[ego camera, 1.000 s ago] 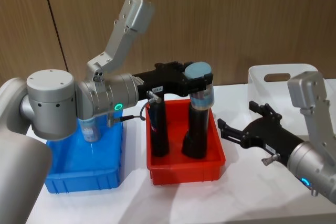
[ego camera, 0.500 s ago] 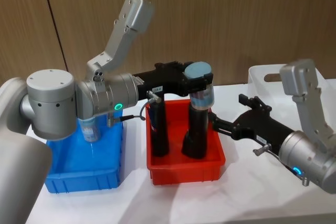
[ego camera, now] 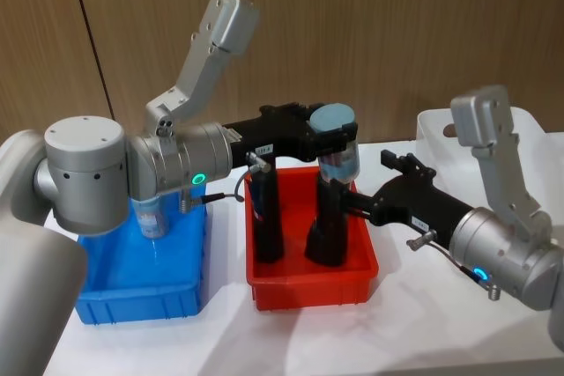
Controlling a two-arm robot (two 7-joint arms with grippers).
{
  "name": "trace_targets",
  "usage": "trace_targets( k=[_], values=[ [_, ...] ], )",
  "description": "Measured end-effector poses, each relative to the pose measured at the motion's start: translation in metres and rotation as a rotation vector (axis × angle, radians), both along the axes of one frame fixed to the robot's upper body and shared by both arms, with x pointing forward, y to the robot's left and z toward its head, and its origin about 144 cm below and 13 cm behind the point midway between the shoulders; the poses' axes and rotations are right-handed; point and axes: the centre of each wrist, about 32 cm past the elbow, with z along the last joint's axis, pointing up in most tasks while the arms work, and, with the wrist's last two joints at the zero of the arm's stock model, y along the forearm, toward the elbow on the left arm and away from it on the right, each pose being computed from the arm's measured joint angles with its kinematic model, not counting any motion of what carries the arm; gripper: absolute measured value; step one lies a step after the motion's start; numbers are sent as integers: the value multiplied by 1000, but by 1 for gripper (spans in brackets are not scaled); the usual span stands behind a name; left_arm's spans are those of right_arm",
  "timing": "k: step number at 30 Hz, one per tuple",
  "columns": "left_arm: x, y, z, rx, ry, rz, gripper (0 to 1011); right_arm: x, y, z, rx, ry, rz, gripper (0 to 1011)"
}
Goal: Pick the cotton swabs from the blue box and place them into the white box.
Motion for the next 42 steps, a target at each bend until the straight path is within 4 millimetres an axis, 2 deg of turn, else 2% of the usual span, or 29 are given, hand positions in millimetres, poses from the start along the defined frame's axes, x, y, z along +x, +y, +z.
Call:
trace_targets(
  k=[19, 42],
  values=[
    [0, 0, 0, 0, 0, 0, 669, 14, 14, 3, -12, -18, 23, 1002],
    [0, 0, 0, 0, 0, 0, 669, 28, 20, 2, -22, -36, 19, 1002]
  ],
)
